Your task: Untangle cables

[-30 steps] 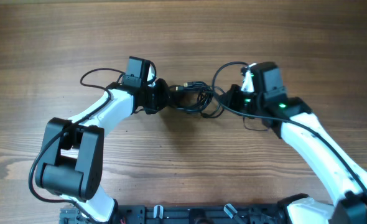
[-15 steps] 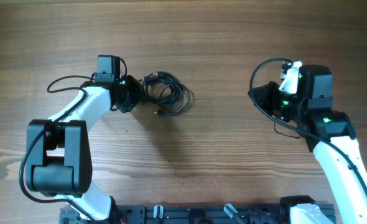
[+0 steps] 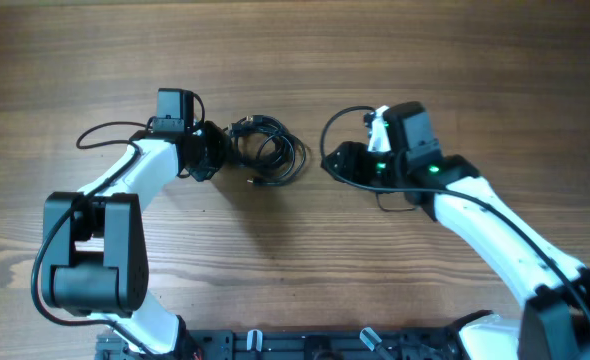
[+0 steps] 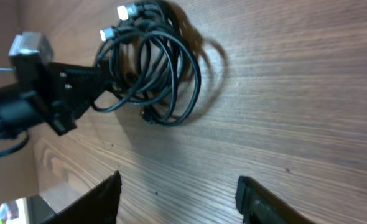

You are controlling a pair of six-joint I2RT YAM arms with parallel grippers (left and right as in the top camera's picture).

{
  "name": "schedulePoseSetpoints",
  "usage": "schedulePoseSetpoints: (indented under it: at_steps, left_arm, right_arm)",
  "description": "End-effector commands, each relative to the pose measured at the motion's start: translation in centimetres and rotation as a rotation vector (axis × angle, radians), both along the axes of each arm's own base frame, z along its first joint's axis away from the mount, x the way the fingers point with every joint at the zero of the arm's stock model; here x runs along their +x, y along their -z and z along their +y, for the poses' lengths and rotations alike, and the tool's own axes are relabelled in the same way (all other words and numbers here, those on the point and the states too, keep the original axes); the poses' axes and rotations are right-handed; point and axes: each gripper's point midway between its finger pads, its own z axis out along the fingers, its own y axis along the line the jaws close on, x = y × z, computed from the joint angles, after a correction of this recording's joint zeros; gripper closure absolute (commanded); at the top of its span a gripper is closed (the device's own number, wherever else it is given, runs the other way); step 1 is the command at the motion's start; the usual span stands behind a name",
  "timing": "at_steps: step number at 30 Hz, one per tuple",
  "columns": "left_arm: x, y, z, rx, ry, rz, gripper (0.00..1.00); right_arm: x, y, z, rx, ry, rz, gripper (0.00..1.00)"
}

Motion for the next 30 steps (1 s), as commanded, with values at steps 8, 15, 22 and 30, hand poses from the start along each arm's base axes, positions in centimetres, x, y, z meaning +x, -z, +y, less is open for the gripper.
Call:
schedulePoseSetpoints:
  at_steps: [8, 15, 22, 30]
  left_arm:
    - [-0.3, 0.2, -0.6, -0.029, 0.008, 0.012, 0.96]
    - [-0.3, 0.2, -0.8, -0.036, 0.011, 0.012, 0.96]
    - [-0.3, 0.2, -0.8, -0.036, 0.011, 0.012, 0.96]
    - [-0.3, 0.2, -0.8, -0.036, 0.011, 0.012, 0.96]
  right_arm:
    - [2.3, 4.7, 6.2, 0.085, -0.024, -0.010, 0.50]
    - [4.0, 7.0, 7.5, 0.099, 0.040, -0.033, 0.56]
    - [5.2, 7.9, 6.5, 0.047, 0.103, -0.066, 0.61]
    - [5.0, 7.9, 6.9, 0.048, 0.093, -0.068, 0.66]
